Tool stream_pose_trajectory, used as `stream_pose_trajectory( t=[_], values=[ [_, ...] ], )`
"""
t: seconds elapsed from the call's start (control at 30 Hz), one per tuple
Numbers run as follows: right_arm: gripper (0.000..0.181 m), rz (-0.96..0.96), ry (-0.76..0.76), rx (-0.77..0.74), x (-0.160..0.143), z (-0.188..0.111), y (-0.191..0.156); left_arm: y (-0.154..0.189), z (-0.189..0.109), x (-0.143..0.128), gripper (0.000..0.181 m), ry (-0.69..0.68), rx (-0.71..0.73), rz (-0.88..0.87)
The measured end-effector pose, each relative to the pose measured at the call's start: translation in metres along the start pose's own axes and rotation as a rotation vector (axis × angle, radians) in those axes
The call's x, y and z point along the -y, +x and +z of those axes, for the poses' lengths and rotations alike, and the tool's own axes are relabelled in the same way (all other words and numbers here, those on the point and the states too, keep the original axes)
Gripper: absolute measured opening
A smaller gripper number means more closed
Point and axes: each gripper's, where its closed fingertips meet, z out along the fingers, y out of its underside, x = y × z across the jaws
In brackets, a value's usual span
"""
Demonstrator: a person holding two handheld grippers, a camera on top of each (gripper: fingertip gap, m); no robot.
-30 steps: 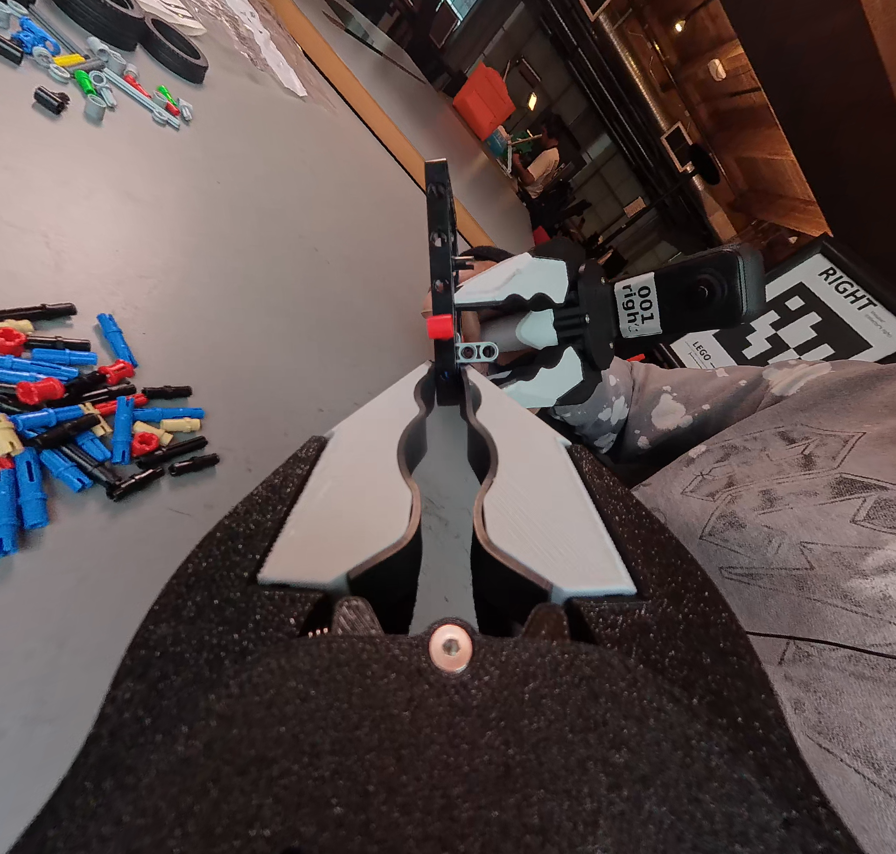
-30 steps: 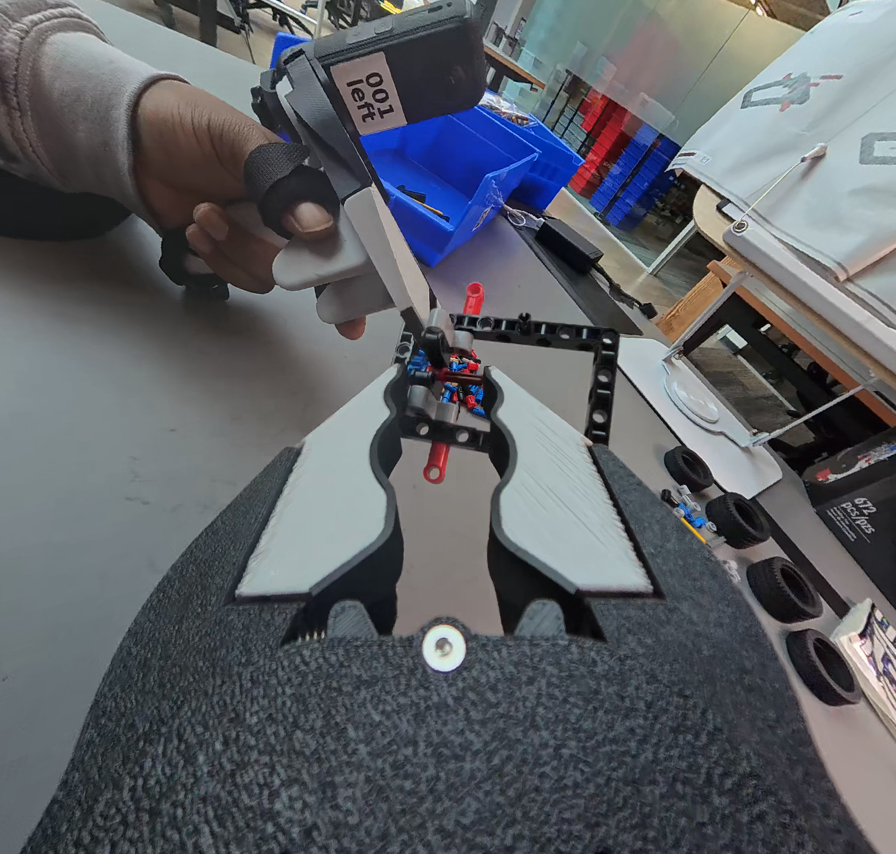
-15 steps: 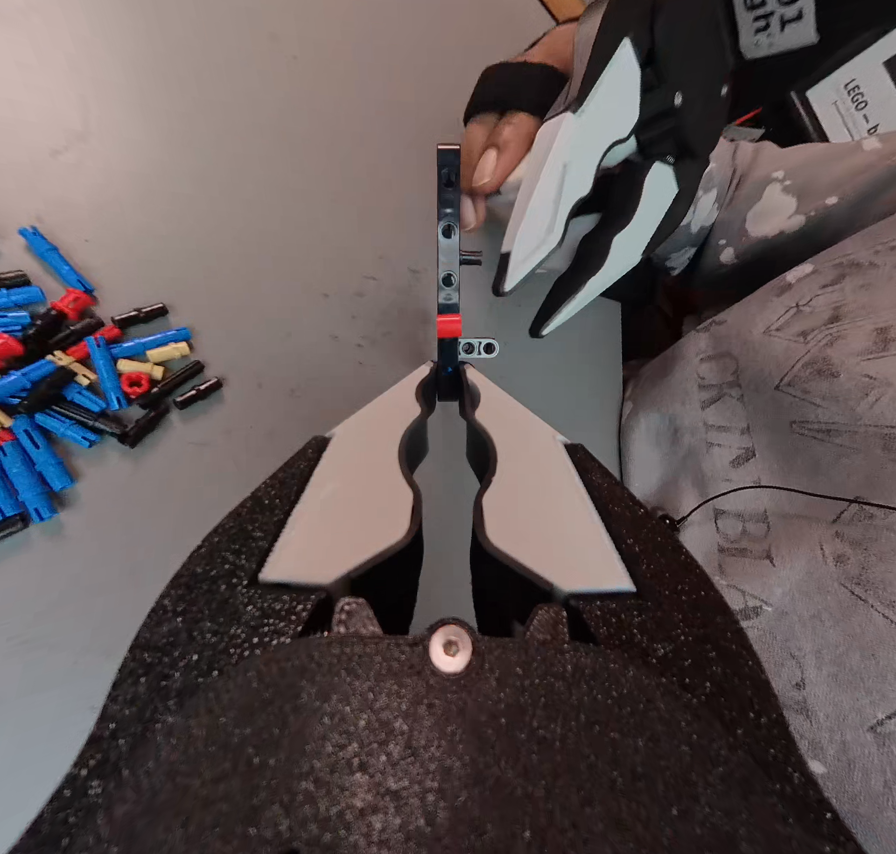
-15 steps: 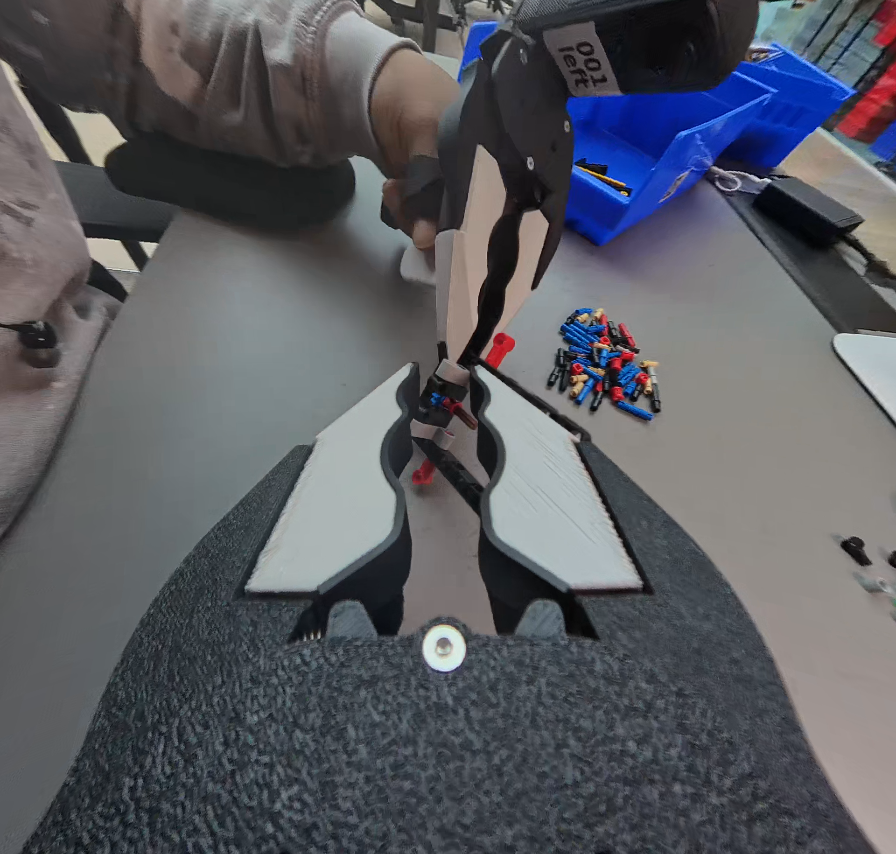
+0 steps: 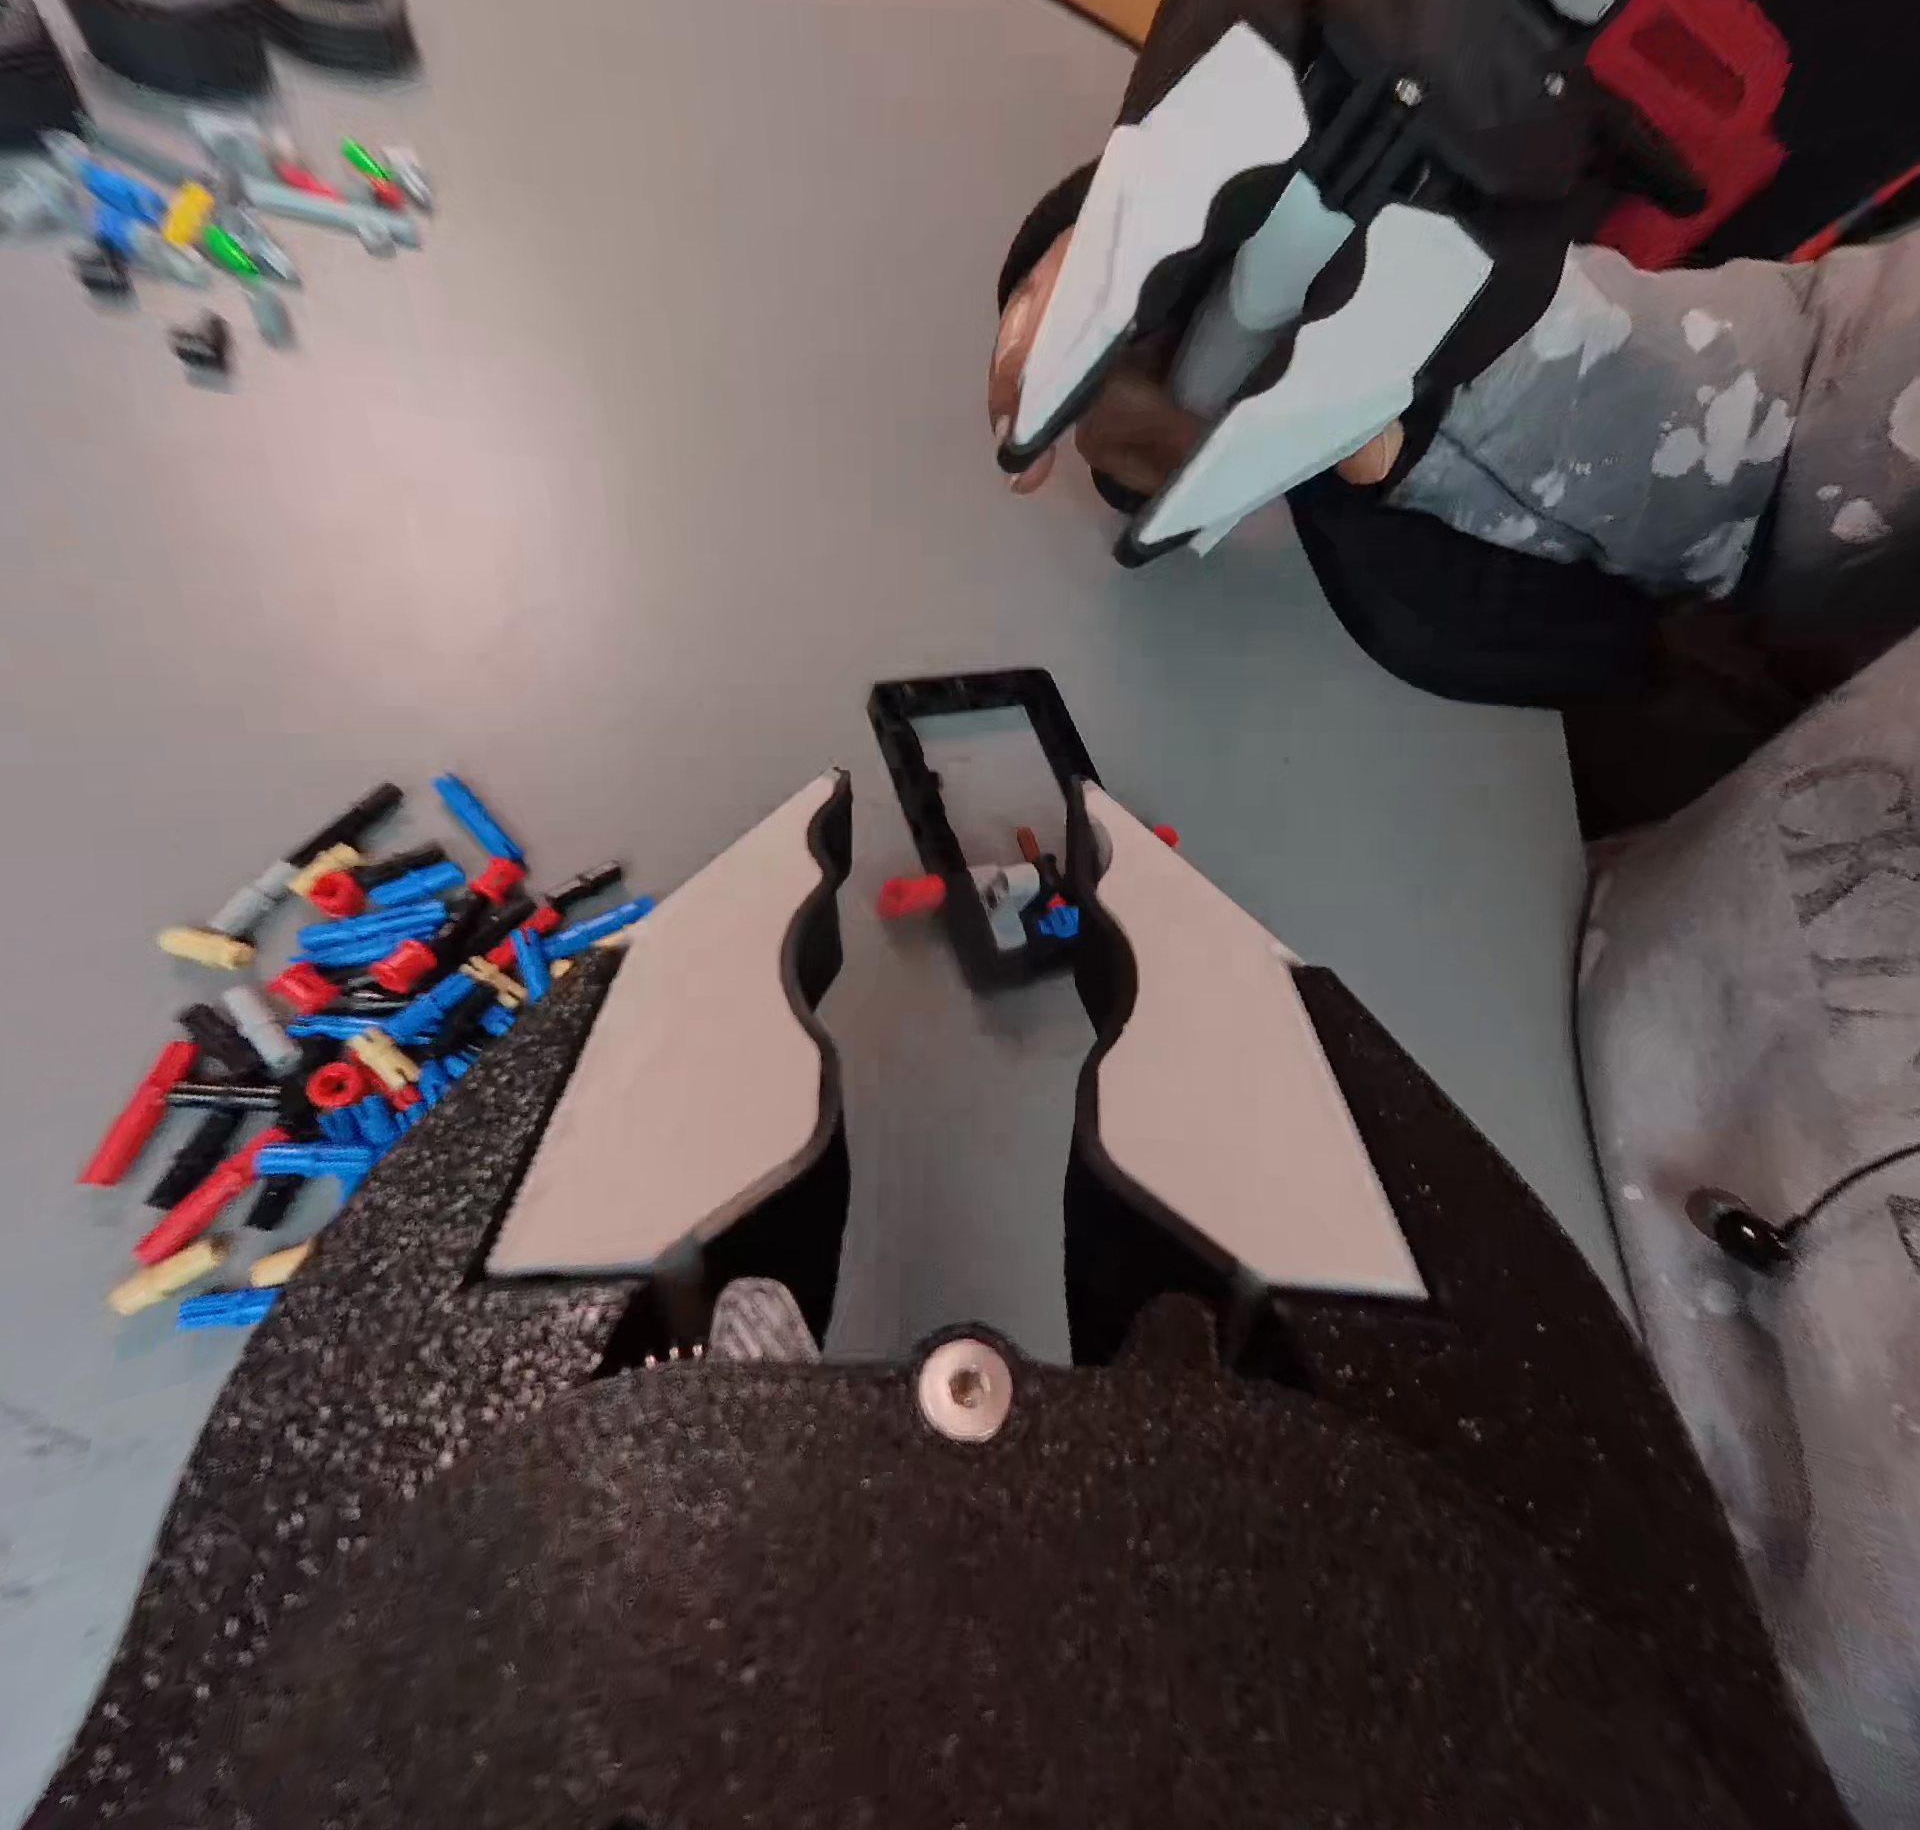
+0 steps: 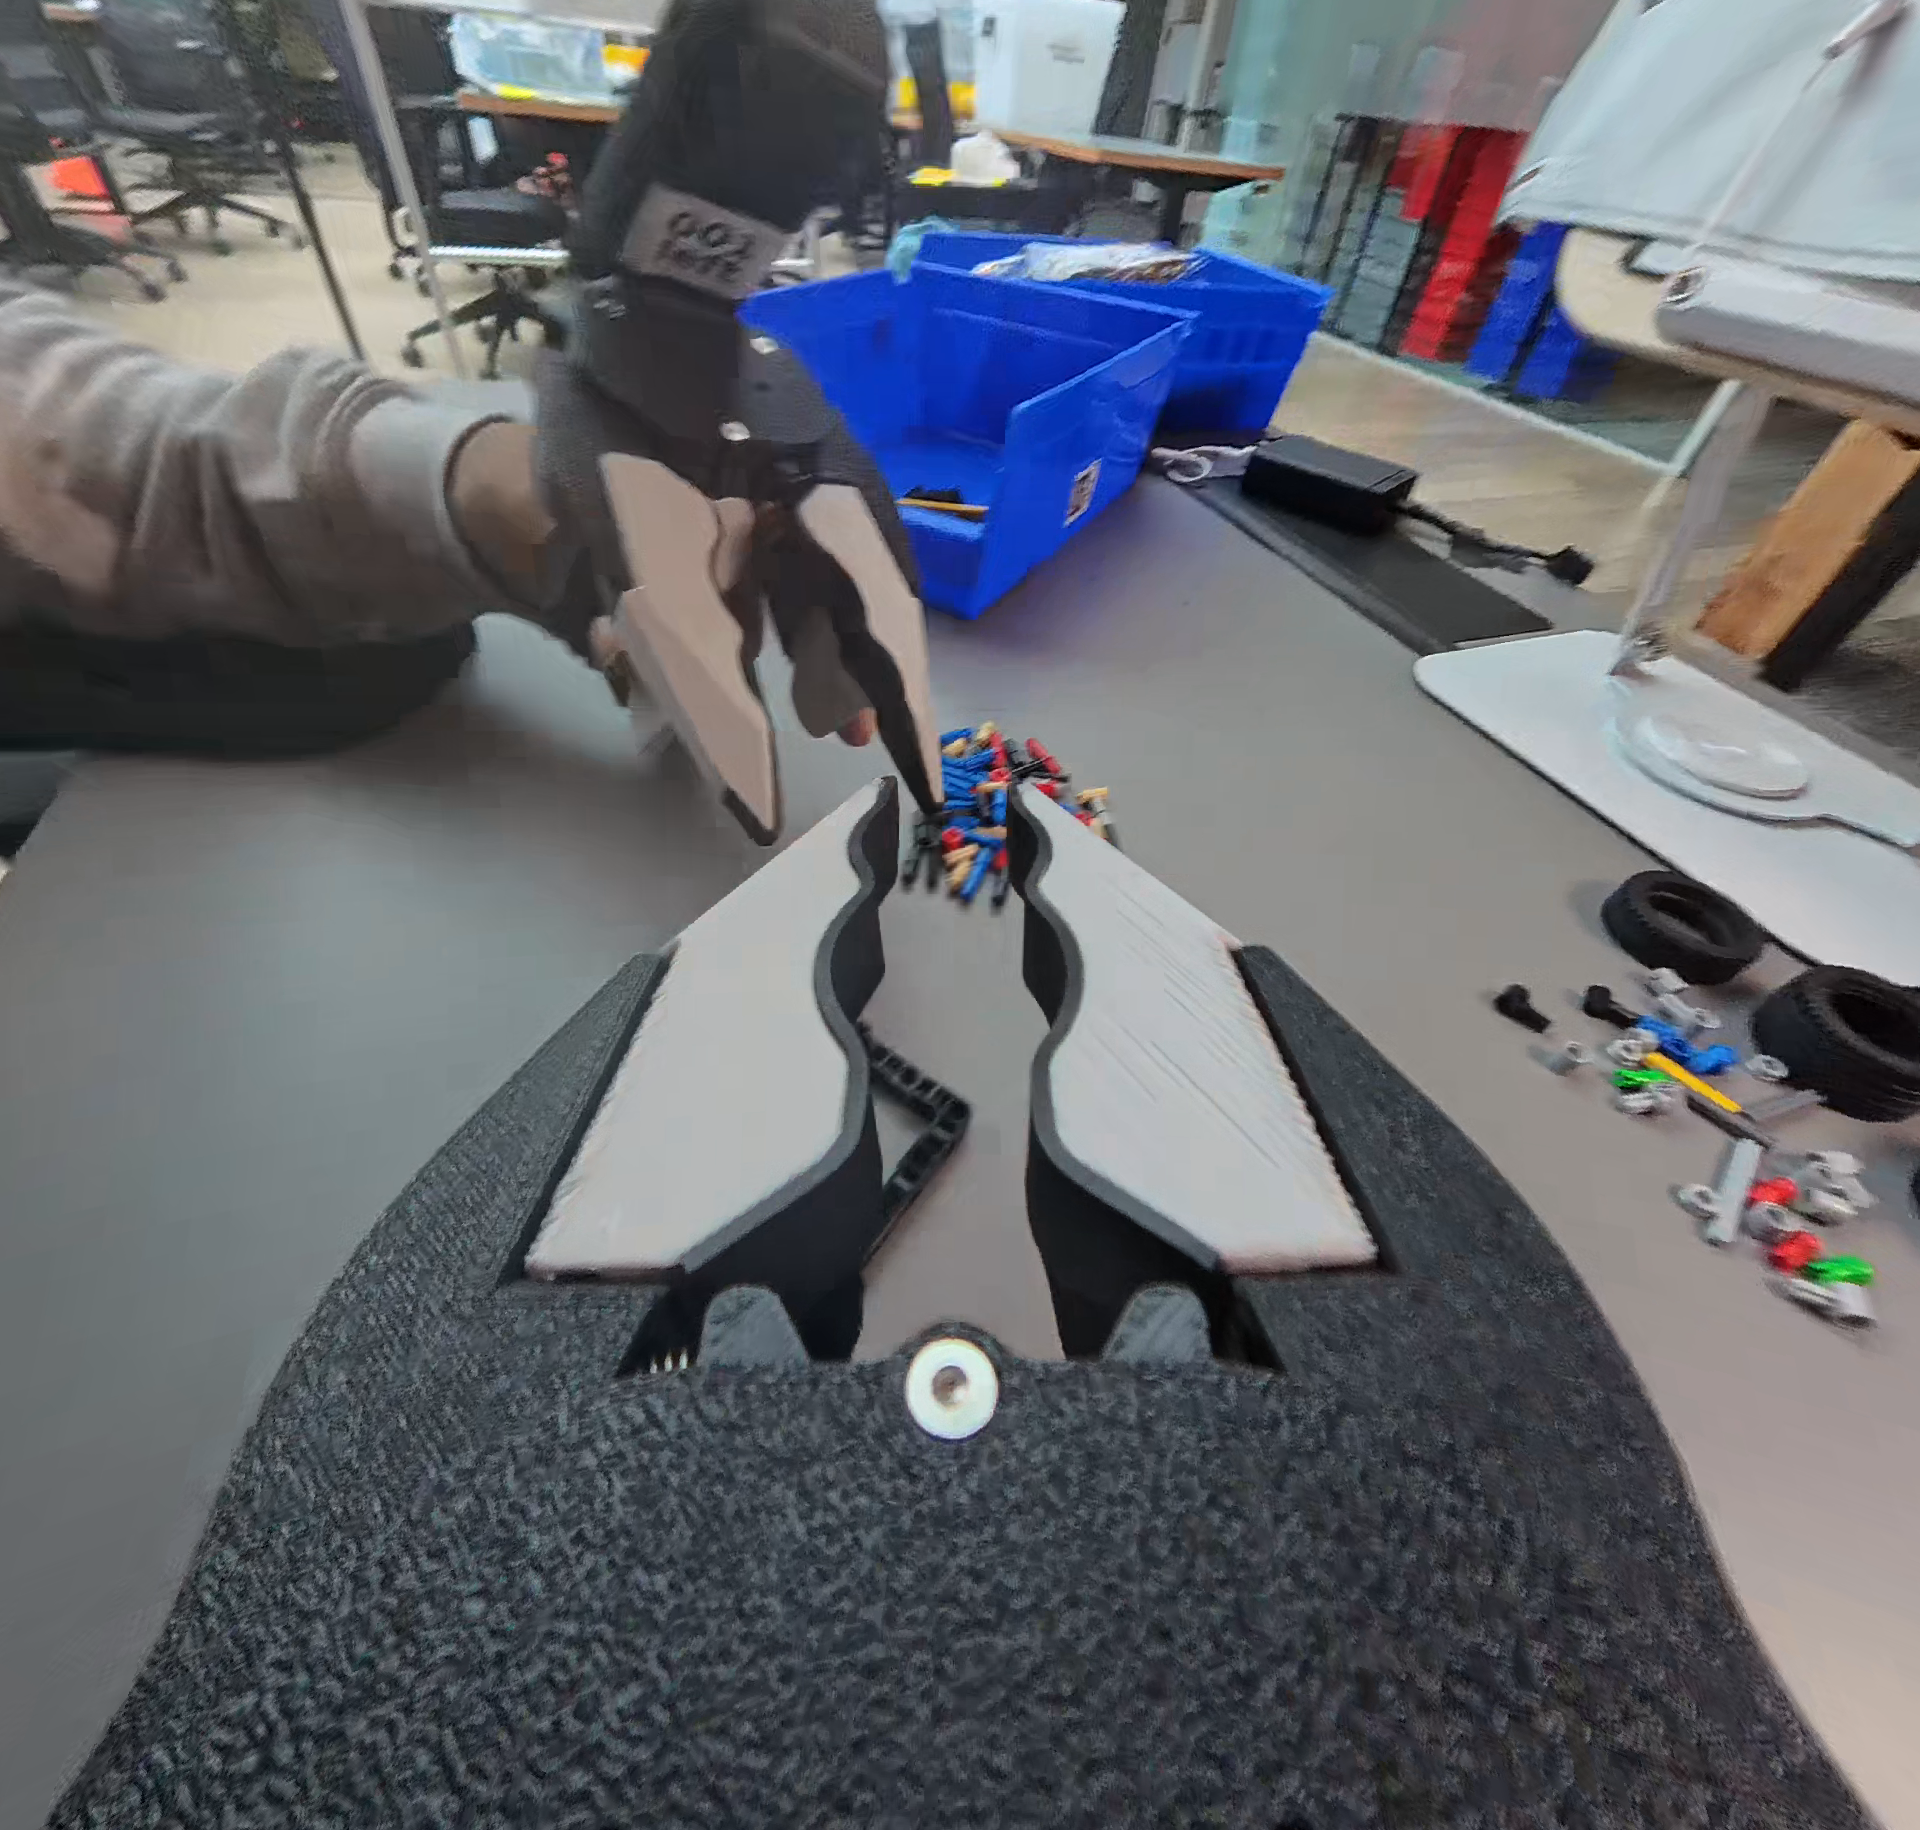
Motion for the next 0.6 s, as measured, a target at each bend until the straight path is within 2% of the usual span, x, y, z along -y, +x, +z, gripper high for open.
stream_pose_trajectory(
  t=[0.13,0.23,0.33,0.43,0.6],
  values=[
    [0.023,-0.026,0.103,-0.273,0.052,0.008,0.09,-0.021,-0.036,0.047,0.043,0.36,0.199,0.047],
    [0.022,-0.064,0.167,-0.429,0.103,0.019,0.161,-0.035,-0.059,0.055,0.047,0.495,0.317,0.038],
    [0.019,-0.122,0.205,-0.558,0.146,0.033,0.229,-0.048,-0.075,0.052,0.047,0.543,0.43,0.04],
    [0.016,-0.154,0.189,-0.639,0.167,0.051,0.287,-0.055,-0.082,0.053,0.048,0.56,0.474,0.038],
    [0.007,-0.214,0.126,-0.659,0.182,0.084,0.34,-0.058,-0.085,0.052,0.048,0.564,0.486,0.04]
  ],
)
